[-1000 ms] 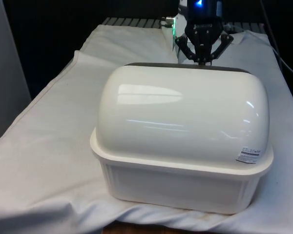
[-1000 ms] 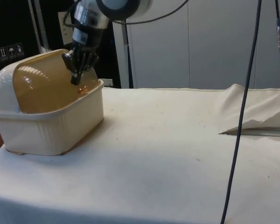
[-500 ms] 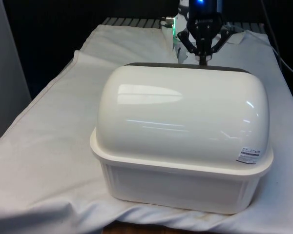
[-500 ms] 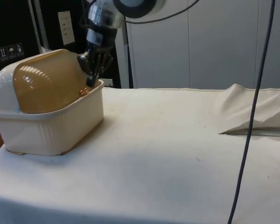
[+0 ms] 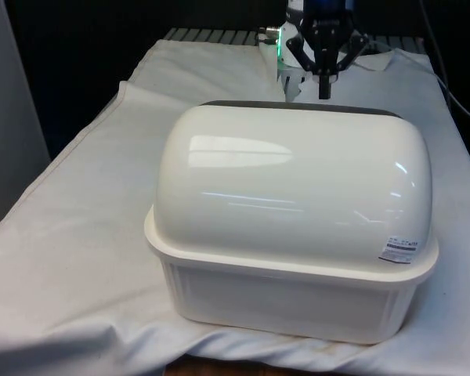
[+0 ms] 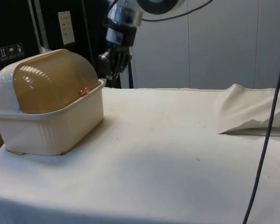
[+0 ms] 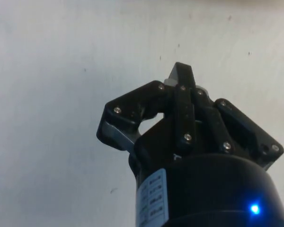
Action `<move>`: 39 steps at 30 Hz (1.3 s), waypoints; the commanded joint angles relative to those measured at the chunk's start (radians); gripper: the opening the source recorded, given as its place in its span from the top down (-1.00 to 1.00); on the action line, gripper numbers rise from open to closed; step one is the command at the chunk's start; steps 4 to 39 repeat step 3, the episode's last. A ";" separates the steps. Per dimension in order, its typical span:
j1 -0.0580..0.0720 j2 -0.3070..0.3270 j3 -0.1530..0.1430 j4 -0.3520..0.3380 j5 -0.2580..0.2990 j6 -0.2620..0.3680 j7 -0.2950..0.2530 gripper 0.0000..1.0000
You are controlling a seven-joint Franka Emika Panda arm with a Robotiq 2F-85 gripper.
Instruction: Open the lid, then close it.
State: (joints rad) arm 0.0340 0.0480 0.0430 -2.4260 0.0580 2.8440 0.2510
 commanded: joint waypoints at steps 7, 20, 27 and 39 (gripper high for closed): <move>0.000 -0.018 0.000 -0.019 0.000 0.000 0.000 1.00; 0.000 -0.018 0.000 -0.019 0.000 0.000 0.000 1.00; 0.000 -0.018 0.000 -0.019 0.000 0.000 0.000 1.00; 0.000 -0.018 0.000 -0.019 0.000 0.000 0.000 1.00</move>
